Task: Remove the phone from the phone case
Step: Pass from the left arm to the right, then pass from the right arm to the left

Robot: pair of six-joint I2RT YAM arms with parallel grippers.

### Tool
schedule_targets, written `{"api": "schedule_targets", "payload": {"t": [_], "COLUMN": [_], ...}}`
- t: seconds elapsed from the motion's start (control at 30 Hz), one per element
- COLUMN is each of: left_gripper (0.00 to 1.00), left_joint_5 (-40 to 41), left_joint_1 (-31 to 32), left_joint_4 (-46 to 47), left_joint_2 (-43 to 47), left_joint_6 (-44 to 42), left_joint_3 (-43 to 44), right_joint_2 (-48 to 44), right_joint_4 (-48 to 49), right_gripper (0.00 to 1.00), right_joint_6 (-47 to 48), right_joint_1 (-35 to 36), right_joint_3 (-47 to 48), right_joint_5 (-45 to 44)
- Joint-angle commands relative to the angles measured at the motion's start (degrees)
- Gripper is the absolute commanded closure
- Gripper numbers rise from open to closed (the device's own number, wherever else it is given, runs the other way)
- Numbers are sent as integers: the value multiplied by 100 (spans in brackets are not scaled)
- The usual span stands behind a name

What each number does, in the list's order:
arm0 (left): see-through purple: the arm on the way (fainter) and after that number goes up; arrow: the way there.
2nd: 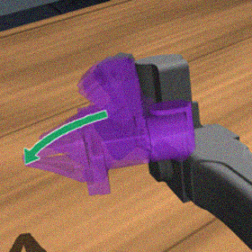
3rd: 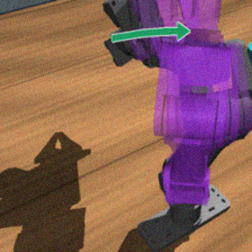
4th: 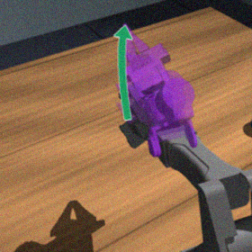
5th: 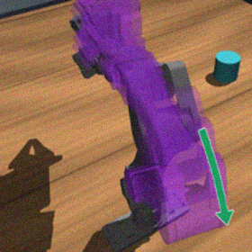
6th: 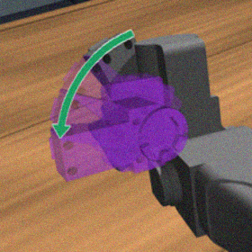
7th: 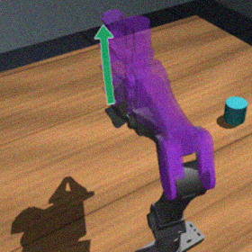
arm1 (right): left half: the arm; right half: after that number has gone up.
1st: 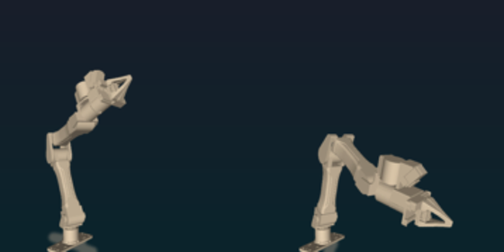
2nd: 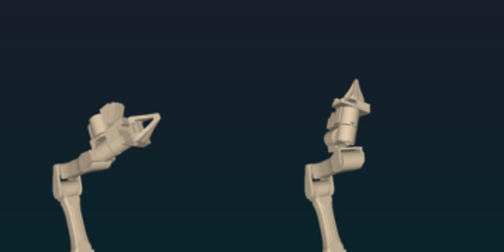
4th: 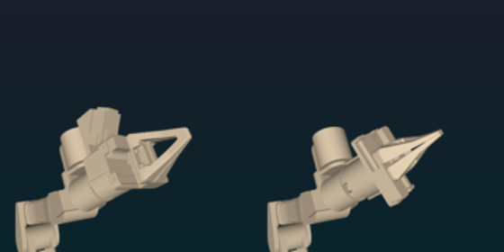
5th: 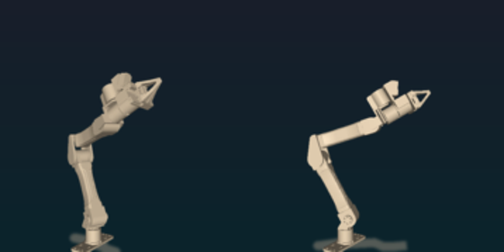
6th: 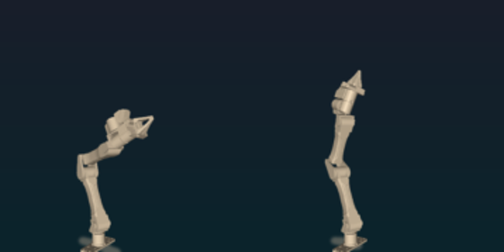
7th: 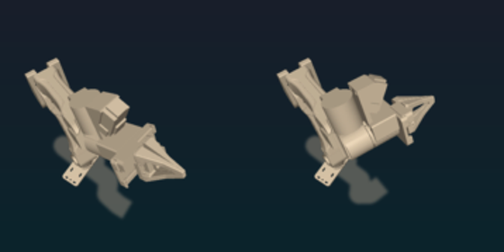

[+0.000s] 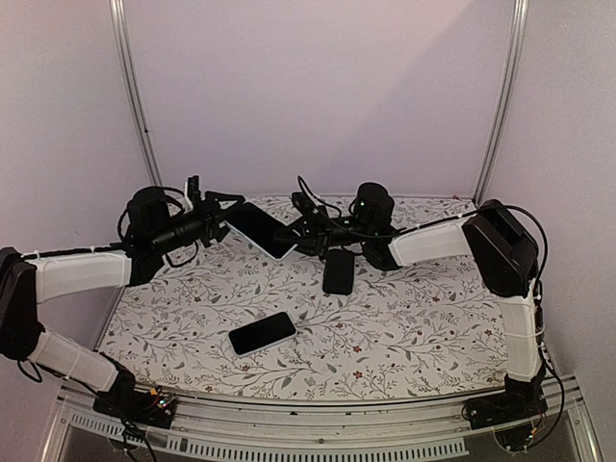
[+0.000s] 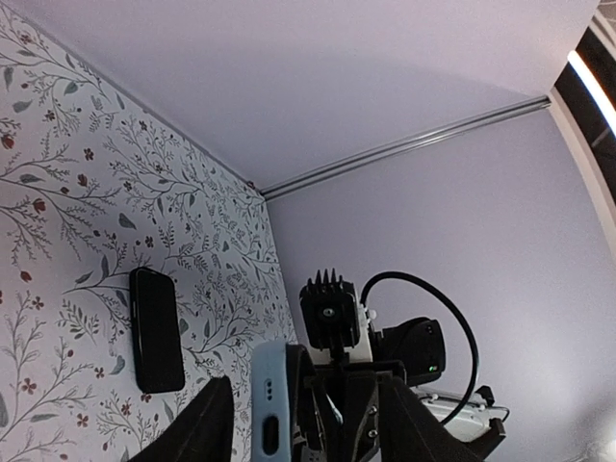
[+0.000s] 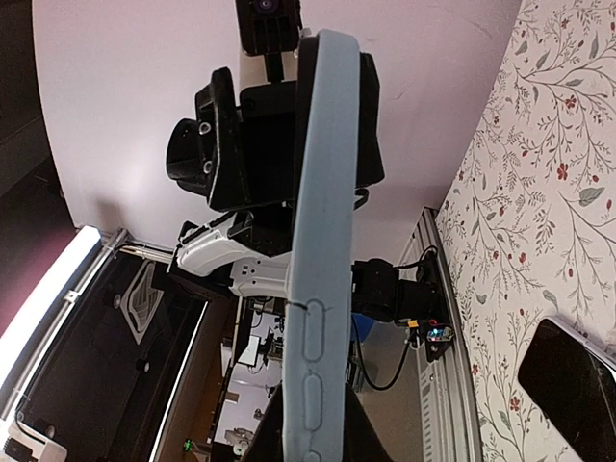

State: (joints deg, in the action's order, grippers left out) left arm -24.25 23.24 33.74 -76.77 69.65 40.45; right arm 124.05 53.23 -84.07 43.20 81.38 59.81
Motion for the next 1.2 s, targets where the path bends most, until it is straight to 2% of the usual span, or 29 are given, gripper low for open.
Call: {"api": "schedule_targets", "payload": {"t": [0.0, 0.17, 0.4, 0.47, 0.53, 0.63, 0.77, 0.97, 1.07, 1.17], "left_gripper": [51, 70, 71, 74, 82, 100, 100, 100, 100, 100], "left_joint_5": [-834, -1418, -1997, -2017, -2079, -2121, -1961, -1427, -1125, -854], "left_joint_1": [-193, -306, -301, -302, -303, -298, -305, -328, -326, -335], "left_joint_4": [-342, -353, -323, -302, -294, -232, -20, 1152, 1566, 1882], "left_joint_2": [-22, -190, -521, -521, -542, -559, -524, -531, -525, -516], "left_joint_6": [-358, -300, -188, -151, -117, -35, 204, 1232, 1528, 1797], "left_joint_3": [211, 271, 457, 439, 453, 433, 297, -194, -326, -409], "right_joint_2": [12, 58, 40, 39, 23, -31, -106, -417, -614, -888], "right_joint_4": [351, 143, -512, -637, -768, -1032, -1201, -1194, -1175, -1080], "right_gripper": [99, 99, 99, 99, 98, 95, 80, 40, 27, 22], "right_joint_6": [-87, 51, 611, 728, 819, 1057, 1340, 1845, 2174, 2454], "right_joint_1": [-91, -101, -119, -131, -151, -172, -181, -180, -181, -180], "right_joint_3": [243, 294, 441, 471, 483, 494, 473, 177, -56, -365], "right_joint_5": [485, 818, 926, 920, 889, 791, 580, 98, -178, -439]}}
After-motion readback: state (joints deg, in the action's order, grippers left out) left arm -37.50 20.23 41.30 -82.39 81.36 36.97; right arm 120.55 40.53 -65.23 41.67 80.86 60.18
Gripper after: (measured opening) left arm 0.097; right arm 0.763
